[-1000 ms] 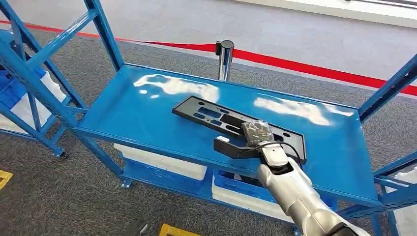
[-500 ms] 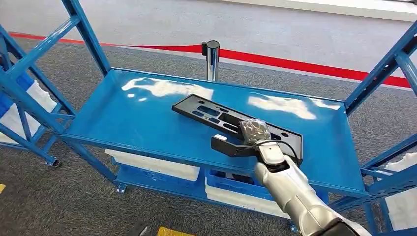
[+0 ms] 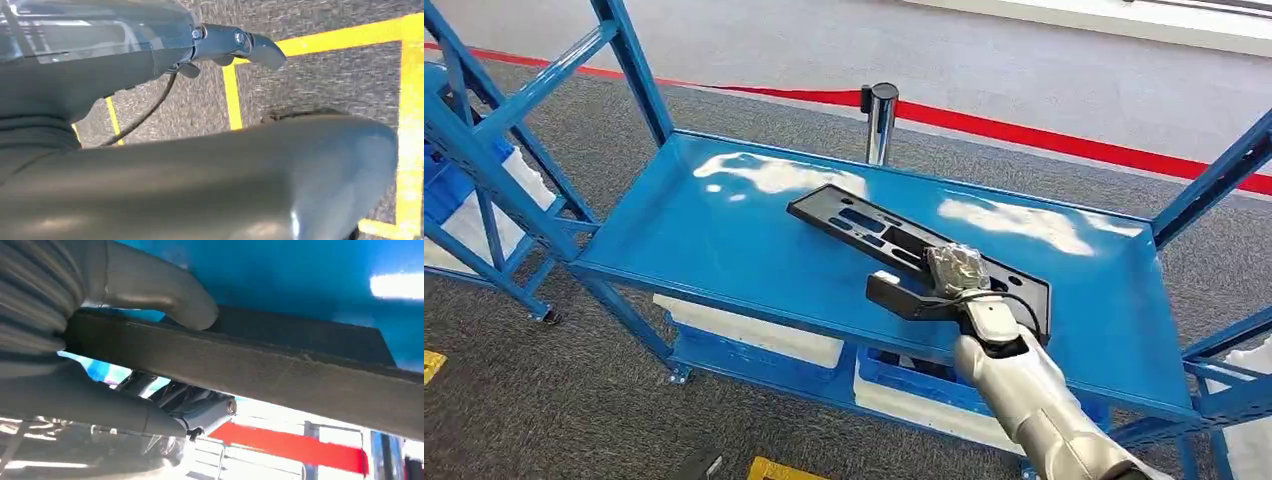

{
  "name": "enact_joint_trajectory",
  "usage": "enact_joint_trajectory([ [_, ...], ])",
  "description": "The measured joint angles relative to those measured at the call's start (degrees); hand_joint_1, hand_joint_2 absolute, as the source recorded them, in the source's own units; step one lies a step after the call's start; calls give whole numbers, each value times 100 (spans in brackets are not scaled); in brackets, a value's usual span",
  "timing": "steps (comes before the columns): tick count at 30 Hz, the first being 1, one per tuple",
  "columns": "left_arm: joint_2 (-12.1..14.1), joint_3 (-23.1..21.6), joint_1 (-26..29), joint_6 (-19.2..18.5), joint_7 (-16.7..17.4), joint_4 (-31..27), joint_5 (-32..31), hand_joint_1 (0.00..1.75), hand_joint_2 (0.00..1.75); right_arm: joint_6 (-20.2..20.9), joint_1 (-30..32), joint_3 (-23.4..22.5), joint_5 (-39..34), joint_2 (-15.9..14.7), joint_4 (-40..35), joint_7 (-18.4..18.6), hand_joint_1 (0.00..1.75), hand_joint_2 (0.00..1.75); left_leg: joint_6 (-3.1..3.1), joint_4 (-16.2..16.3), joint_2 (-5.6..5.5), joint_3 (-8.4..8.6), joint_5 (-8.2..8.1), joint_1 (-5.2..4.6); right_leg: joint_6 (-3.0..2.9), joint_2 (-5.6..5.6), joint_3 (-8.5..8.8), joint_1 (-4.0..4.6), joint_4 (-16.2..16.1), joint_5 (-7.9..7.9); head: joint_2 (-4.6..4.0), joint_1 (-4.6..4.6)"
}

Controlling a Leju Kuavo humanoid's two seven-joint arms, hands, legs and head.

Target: Take the parts from the cabinet and place them on the table.

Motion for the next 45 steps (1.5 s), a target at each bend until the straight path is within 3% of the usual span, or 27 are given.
enact_joint_trajectory([
  [3,0,0,23,8,-11,0,63,0,0,-52,98,-24,-44,-54,-203,-15,147,175,-96,-58,8,14,37,38,-11,10,-30,27,6,24,0,11],
  [4,0,4,32,9,-24,0,94,0,0,-83,157,-55,-61,-85,-329,-22,150,175,-143,-73,8,17,42,10,-52,7,-18,-9,-65,78,0,9],
  [5,4,15,50,20,-48,0,127,0,0,-129,215,-83,-74,-103,-478,-26,147,175,-138,24,32,-21,-60,25,-56,0,-15,-46,-102,115,0,13],
  [8,22,52,114,61,-122,0,245,0,0,-280,506,-140,-103,-247,-1042,-42,152,175,-135,1238,26,-488,-799,-25,-97,-7,-33,-50,-99,129,0,-92],
  [9,22,76,147,65,-146,0,277,0,0,-336,654,-153,-96,-329,-1312,-50,152,175,-136,1662,26,-648,-958,-28,-98,-12,-44,-47,-91,131,0,-100],
  [10,22,103,186,77,-171,0,308,0,0,-392,806,-157,-70,-411,-1558,-63,154,175,-140,1804,27,-684,-962,-25,-96,-12,-57,-47,-79,133,0,-105],
  [11,28,138,215,87,-199,0,335,0,0,-446,932,-164,-50,-490,-1824,-74,150,175,-140,1637,29,-577,-845,-19,-94,-11,-71,-50,-68,134,0,-114],
  [14,59,170,252,114,-236,0,371,0,0,-540,1206,-221,-7,-684,-2469,-76,145,175,-150,189,32,223,-244,13,-57,0,-96,-65,10,128,0,-168],
  [15,57,181,246,120,-251,2,396,0,0,-611,1284,-249,19,-751,-2652,-89,145,175,-156,-18,25,302,-289,18,-12,2,-122,-10,53,116,0,-222],
  [17,57,227,271,125,-297,2,437,0,0,-930,1513,-311,124,-903,-3138,-155,145,175,-81,26,-7,238,-232,-7,33,1,-153,-12,60,147,0,-120],
  [19,59,291,322,138,-319,2,468,0,0,-1214,1755,-394,192,-1038,-3610,-201,141,175,-13,43,-6,195,-196,-6,71,0,-179,-40,75,169,0,-100],
  [20,59,308,335,144,-328,2,468,0,0,-1268,1842,-430,212,-1110,-3824,-210,133,175,30,38,11,174,-168,2,99,-2,-219,-60,132,74,0,-103],
  [21,61,313,334,144,-334,0,470,0,0,-1272,1895,-448,223,-1169,-3975,-210,127,175,68,37,17,142,-145,4,126,-3,-304,-63,344,-145,0,-44],
  [23,61,317,332,146,-354,2,485,0,0,-1406,2019,-509,277,-1261,-4227,-251,131,175,106,39,33,72,-109,0,164,-3,-658,-85,1249,-682,0,-4],
  [25,61,339,357,168,-372,2,512,0,0,-1929,2278,-617,444,-1307,-4492,-402,108,175,103,48,41,22,-85,3,173,-3,-863,-95,1894,-924,0,16],
  [26,61,354,367,186,-378,2,520,0,0,-2229,2435,-684,538,-1327,-4694,-494,108,175,96,48,40,10,-77,3,173,-3,-783,-96,1833,-867,0,24],
  [27,61,374,376,194,-391,2,540,0,0,-2469,2591,-765,629,-1348,-4951,-569,133,175,89,48,36,6,-71,4,168,-3,-569,-93,1512,-698,0,26],
  [29,61,424,376,208,-409,2,560,0,0,-2724,2839,-932,732,-1399,-5389,-656,138,175,76,44,28,16,-63,3,135,-3,71,-86,425,-253,0,29],
  [30,61,437,374,210,-417,2,570,0,0,-2756,2937,-1020,776,-1425,-5599,-682,138,175,57,41,28,8,-60,-5,107,-3,255,-70,63,-255,0,33],
  [34,61,457,381,199,-494,2,570,0,0,-2800,3306,-1281,841,-1484,-6067,-780,131,175,-76,-9,23,-5,6,-1,77,4,246,-17,7,-260,0,39],
  [35,61,457,380,186,-514,2,570,0,175,-2802,3357,-1316,841,-1486,-6142,-791,134,175,-105,39,28,-23,-37,-9,32,-6,251,-98,-52,-200,0,28],
  [37,63,459,382,136,-575,2,562,0,175,-2846,3404,-1394,844,-1486,-6253,-841,134,175,-99,514,36,-208,-419,-25,-21,-16,236,-83,-50,-184,0,-21],
  [39,63,459,391,133,-614,2,511,0,175,-2879,3498,-1449,857,-1486,-6319,-918,134,175,-105,1481,32,-596,-881,-39,-56,-27,215,-58,-48,-169,0,-54],
  [40,63,459,399,138,-621,2,487,0,175,-2885,3554,-1469,861,-1486,-6348,-946,134,175,-105,1793,32,-711,-965,-39,-62,-27,208,-52,-46,-164,0,-61],
  [41,63,459,408,140,-630,2,476,0,175,-2890,3608,-1486,863,-1486,-6387,-970,134,175,-106,1809,32,-689,-905,-39,-62,-27,206,-50,-42,-164,0,-65],
  [42,68,461,414,135,-649,2,485,0,175,-2898,3648,-1506,866,-1486,-6430,-975,134,175,-101,1552,33,-530,-731,-37,-61,-24,206,-51,-33,-164,0,-79],
  [45,85,468,406,140,-653,2,542,0,175,-2968,3727,-1589,866,-1486,-6566,-1045,134,175,-86,239,36,156,-188,-25,-14,-20,198,-53,32,-194,0,-155],
])
